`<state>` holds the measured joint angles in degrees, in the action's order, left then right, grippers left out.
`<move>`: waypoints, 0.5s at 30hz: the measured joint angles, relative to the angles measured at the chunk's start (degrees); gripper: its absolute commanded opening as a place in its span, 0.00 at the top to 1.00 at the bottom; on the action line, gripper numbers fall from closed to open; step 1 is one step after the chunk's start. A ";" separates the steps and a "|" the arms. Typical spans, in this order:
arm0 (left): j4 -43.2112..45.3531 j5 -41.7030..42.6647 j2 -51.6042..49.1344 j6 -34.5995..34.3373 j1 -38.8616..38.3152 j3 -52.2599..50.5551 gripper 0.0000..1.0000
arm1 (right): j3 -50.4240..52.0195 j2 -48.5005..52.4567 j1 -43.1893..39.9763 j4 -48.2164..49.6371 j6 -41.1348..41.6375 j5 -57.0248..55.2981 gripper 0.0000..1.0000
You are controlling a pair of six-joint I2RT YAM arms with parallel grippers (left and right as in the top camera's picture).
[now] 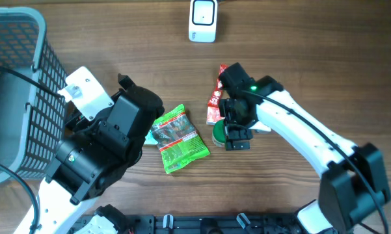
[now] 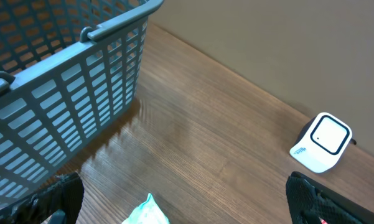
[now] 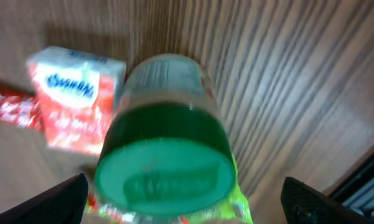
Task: Scan the item barcode
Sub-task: 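Reach the right gripper to the green-capped jar and grasp it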
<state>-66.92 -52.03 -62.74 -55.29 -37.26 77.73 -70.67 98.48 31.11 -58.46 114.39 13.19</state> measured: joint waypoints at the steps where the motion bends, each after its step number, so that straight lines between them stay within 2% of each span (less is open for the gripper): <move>1: 0.00 0.00 0.00 0.00 0.00 0.00 0.00 | 0.00 1.09 0.00 0.00 -0.02 -0.13 0.00; 8: -0.42 -0.02 0.00 0.02 0.00 0.00 0.00 | 0.00 7.30 -0.02 0.26 -0.20 -0.39 0.00; 15: -0.66 -0.02 0.00 0.02 0.02 0.00 0.00 | 0.00 8.37 0.00 1.16 -0.35 -1.90 0.01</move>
<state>-67.57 -52.05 -62.74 -55.27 -37.23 77.73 -70.67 106.85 31.11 -57.30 114.04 11.29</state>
